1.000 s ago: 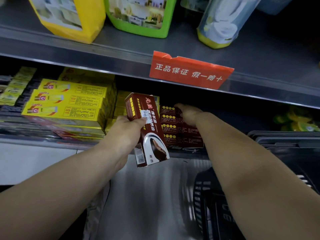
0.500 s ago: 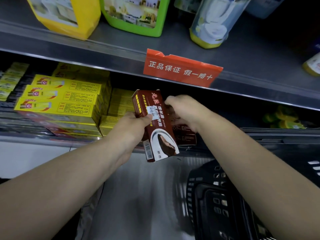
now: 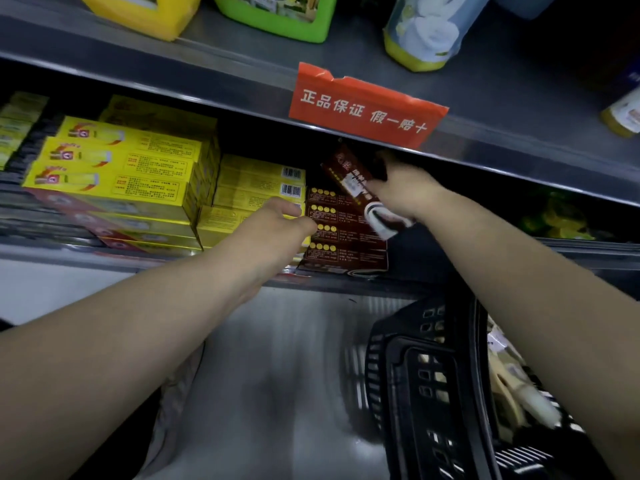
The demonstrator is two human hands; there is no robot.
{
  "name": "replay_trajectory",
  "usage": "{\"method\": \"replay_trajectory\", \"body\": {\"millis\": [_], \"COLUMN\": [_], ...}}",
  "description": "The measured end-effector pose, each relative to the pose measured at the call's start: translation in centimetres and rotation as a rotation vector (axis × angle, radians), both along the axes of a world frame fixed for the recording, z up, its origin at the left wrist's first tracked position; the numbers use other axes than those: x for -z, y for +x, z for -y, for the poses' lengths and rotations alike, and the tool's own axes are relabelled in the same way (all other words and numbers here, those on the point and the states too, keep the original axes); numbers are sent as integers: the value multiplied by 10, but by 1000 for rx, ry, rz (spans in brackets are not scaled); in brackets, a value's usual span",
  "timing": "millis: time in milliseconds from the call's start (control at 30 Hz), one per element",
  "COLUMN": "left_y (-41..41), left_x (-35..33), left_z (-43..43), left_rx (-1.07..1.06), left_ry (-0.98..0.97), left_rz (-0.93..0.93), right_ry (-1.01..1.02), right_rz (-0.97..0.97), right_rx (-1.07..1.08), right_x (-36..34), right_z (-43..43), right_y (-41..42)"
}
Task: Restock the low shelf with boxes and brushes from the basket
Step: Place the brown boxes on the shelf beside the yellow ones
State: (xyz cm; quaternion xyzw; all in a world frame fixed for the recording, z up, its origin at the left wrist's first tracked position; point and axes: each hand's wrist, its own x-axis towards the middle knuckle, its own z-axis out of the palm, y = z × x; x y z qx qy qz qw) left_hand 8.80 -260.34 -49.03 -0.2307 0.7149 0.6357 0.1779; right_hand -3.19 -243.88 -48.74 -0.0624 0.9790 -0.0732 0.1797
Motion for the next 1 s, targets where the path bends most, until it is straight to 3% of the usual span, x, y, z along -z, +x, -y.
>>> {"method": "replay_trajectory", "body": {"millis": [133, 333, 567, 800, 1000], "left_y": [-1, -6, -9, -9, -7], "left_x": [2, 3, 3, 1, -10], "left_z": [1, 2, -3, -11, -38], "left_rx": [10, -10, -2, 13, 60], "left_ry": [-36, -54, -56, -49, -6], "left_rz": [12, 3, -10, -17, -53], "right_ry": [74, -258, -200, 89, 296], "right_rz": [-147, 0, 145, 145, 183], "right_rx": [-141, 131, 58, -176, -340], "right_x": [31, 80, 120, 130, 85], "right_z": [-1, 3, 10, 7, 17], "right_y": [-30, -63, -77, -84, -70]}}
